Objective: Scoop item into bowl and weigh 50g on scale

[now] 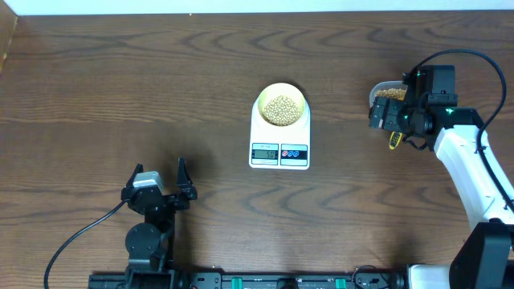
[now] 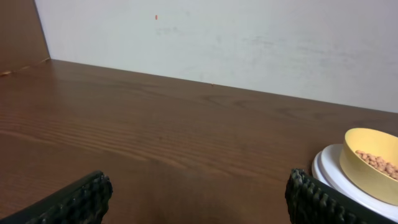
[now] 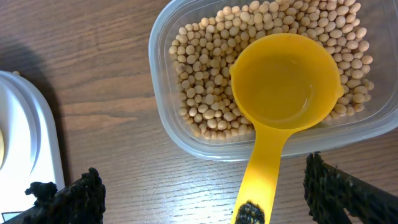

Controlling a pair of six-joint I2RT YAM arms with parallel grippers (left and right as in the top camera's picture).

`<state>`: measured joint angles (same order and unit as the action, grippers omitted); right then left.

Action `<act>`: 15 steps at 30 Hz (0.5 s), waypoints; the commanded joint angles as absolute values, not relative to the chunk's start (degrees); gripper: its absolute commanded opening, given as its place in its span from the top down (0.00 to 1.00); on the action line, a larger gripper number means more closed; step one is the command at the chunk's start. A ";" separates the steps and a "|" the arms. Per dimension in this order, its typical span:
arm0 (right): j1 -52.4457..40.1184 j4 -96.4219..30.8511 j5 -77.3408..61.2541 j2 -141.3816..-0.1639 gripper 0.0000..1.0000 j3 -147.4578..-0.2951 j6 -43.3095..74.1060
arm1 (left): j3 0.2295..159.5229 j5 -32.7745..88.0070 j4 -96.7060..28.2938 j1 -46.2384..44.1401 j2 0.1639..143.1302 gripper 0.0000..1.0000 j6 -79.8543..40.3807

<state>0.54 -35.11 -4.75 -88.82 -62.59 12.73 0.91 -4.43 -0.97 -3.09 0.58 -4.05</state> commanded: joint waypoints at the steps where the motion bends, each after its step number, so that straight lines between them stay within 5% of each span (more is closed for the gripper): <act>1: 0.67 -35.18 -5.06 -89.08 0.01 -62.87 11.92 | 0.23 -4.45 -4.10 -2.79 0.05 0.09 -1.96; 15: 0.67 -35.18 -5.06 -89.08 0.01 -62.87 11.92 | 0.23 -2.98 -4.27 -2.79 0.05 0.09 0.38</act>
<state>0.54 -35.11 -4.75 -88.82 -62.59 12.73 1.13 -2.92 -1.48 -3.09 0.58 -0.75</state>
